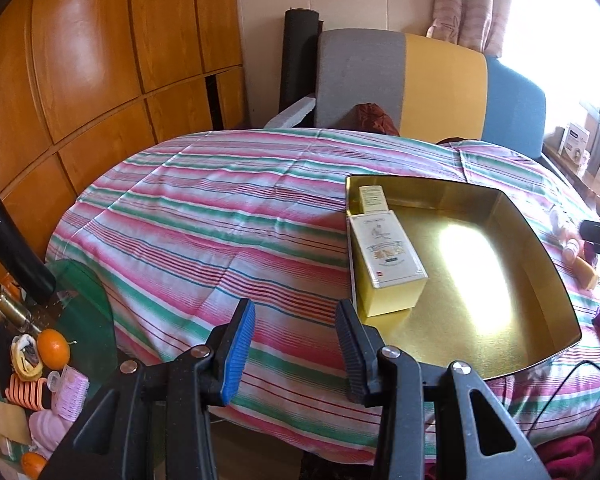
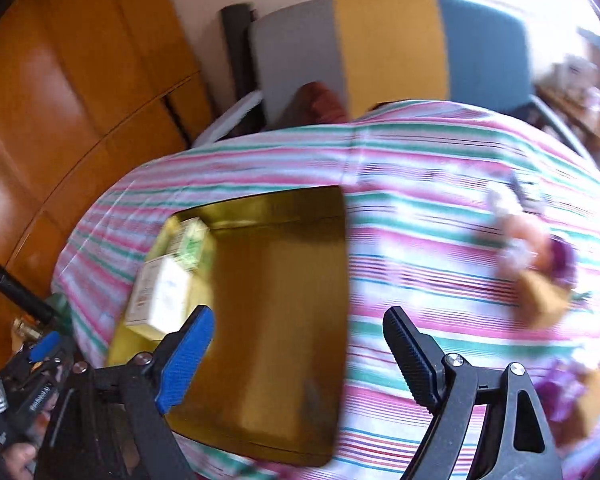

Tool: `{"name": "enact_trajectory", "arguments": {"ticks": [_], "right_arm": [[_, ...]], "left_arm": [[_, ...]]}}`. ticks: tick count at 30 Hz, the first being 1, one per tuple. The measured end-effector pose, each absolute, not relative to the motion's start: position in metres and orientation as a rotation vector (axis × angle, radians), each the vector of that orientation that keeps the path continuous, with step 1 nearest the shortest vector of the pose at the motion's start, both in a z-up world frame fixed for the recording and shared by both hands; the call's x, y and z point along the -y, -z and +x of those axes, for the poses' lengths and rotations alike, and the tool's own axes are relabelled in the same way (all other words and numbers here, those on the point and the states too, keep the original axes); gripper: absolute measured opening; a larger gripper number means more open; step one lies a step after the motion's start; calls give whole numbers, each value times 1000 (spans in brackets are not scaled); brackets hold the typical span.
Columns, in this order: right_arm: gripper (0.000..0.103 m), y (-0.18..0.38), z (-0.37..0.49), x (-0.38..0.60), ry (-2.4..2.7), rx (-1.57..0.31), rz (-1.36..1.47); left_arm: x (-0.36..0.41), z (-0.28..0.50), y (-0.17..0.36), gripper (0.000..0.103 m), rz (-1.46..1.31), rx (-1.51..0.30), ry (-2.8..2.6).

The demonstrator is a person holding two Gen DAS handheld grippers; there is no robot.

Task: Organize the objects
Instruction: 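Move both tools back to the remaining items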

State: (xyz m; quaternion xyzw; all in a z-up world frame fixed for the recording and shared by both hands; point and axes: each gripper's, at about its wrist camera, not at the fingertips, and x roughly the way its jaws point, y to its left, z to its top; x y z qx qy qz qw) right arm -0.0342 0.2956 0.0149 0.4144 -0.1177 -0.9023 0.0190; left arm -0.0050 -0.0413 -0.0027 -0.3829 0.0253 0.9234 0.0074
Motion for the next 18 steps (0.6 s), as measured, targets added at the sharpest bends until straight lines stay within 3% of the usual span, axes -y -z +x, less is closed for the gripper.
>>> {"name": "enact_trajectory", "arguments": {"ticks": [8, 18], "right_arm": [[88, -24, 25, -414, 3030, 579, 1327], [89, -17, 103, -536, 3278, 1012, 1280]], "left_arm": [[11, -7, -6, 42, -1148, -89, -2778], [-62, -15, -28, 44, -1065, -144, -2540]]}}
